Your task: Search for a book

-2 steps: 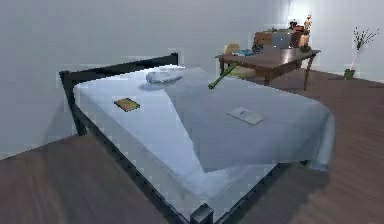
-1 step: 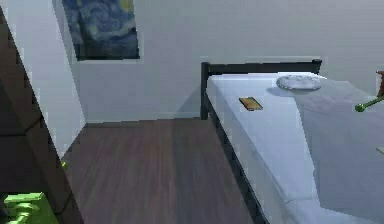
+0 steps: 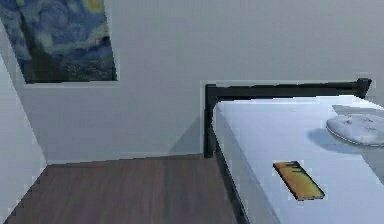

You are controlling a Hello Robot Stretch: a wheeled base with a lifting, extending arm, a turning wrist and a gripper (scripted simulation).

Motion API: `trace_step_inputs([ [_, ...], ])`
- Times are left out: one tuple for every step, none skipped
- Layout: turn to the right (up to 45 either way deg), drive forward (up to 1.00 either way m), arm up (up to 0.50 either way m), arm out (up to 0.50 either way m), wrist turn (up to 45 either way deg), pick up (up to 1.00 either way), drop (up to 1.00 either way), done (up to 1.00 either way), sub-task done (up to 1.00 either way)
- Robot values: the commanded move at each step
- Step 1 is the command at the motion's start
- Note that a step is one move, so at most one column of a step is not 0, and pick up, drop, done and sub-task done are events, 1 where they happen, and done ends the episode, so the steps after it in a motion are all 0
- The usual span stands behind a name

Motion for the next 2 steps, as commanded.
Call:
trace_step_inputs([
  [30.0, 0.00, 0.00, 0.00, 0.0, 0.00, 0.00, 0.00, 0.00],
  [0.0, 0.00, 0.00, 0.00, 0.0, 0.00, 0.00, 1.00, 0.00],
])
